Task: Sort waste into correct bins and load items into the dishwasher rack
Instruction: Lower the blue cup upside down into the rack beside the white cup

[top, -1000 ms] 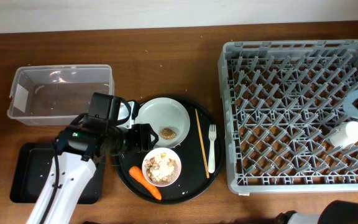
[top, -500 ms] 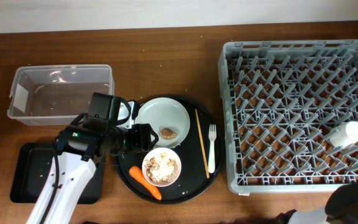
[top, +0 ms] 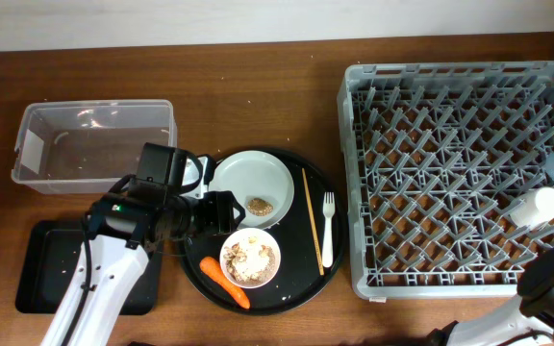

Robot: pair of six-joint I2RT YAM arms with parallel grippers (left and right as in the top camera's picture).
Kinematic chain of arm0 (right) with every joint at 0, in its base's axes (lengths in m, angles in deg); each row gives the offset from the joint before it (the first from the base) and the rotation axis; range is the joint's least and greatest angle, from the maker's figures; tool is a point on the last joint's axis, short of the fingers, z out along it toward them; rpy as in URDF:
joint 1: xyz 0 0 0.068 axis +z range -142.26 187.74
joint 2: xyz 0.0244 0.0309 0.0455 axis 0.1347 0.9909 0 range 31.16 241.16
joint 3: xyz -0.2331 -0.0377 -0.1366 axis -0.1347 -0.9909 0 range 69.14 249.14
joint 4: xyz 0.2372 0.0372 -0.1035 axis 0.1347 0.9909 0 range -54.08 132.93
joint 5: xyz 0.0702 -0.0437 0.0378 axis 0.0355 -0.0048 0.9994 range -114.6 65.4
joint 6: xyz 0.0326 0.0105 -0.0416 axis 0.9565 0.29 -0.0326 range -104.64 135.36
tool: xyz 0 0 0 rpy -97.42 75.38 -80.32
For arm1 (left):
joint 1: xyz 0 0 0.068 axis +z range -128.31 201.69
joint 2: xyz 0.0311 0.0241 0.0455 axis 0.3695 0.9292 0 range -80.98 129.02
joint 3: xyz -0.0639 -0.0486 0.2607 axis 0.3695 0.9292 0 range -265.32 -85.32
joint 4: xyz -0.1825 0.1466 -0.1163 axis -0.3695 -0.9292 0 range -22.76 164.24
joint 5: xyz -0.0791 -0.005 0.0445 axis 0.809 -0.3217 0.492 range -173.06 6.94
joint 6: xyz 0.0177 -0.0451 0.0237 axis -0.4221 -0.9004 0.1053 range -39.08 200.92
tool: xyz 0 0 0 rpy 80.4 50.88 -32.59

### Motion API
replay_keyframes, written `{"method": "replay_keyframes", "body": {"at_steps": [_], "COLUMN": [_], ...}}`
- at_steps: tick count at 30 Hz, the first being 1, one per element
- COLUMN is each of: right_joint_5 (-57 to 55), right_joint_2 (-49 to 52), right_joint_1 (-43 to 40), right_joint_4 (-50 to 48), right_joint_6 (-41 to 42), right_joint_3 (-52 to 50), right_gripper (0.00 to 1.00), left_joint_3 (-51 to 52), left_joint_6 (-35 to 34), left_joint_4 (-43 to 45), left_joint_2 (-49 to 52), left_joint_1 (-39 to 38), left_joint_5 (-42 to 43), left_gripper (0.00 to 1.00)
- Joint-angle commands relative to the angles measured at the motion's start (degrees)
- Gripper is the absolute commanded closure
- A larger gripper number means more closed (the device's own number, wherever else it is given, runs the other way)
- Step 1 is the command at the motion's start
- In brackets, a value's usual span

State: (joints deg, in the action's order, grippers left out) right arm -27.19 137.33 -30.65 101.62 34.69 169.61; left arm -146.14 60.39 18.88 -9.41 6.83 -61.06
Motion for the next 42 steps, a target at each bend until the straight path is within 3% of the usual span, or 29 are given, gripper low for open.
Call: {"method": "replay_keyframes", "body": {"at_steps": [1, 7, 9, 10, 17, 24, 30, 38, 40, 42], "right_joint_5": [-1.2, -1.0, -0.3, 1.6, 18.1, 17.4, 8.2, 7.1, 7.1, 7.1], "right_joint_2": [1.3, 4.4, 4.6, 4.6, 4.5, 4.0, 4.0, 4.1, 4.2, 4.3], "right_joint_1": [-0.5, -2.6, -3.5, -4.0, -4.0, -4.0, -4.0, -4.0, -4.0, -3.9], "right_joint_4": [-0.6, 0.2, -0.4, -1.3, -2.5, 1.0, 1.8, -1.5, -1.5, -1.7], "right_joint_6": [0.5, 0.7, 0.7, 0.6, -0.6, -0.6, -0.6, -0.4, -0.4, -0.4], "right_joint_3": [1.2, 1.2, 1.2, 1.2, 1.5, 1.5, 1.5, 1.4, 1.4, 1.3], "right_gripper": [0.55, 0.52, 0.31, 0.01, 0.02, 0.00, 0.06, 0.07, 0.21, 0.72], "left_joint_3": [-0.1, -0.1, -0.1, -0.1, -0.1, -0.1, -0.1, -0.1, -0.1, -0.1], "left_joint_6": [0.9, 0.9, 0.9, 0.9, 0.9, 0.9, 0.9, 0.9, 0.9, 0.9], "left_joint_4": [-0.5, -0.8, -0.9, -0.9, -1.0, -1.8, -2.0, -2.0, -2.0, -2.0], "left_joint_2": [-0.2, -0.2, -0.2, -0.2, -0.2, -0.2, -0.2, -0.2, -0.2, -0.2], "left_joint_1": [0.3, 0.3, 0.3, 0.3, 0.3, 0.3, 0.3, 0.3, 0.3, 0.3], "left_joint_5": [-0.6, -0.6, -0.6, -0.6, -0.6, -0.7, -0.7, -0.7, -0.6, -0.7], "left_gripper": [0.28, 0.28, 0.28, 0.28, 0.28, 0.28, 0.28, 0.28, 0.28, 0.28]}}
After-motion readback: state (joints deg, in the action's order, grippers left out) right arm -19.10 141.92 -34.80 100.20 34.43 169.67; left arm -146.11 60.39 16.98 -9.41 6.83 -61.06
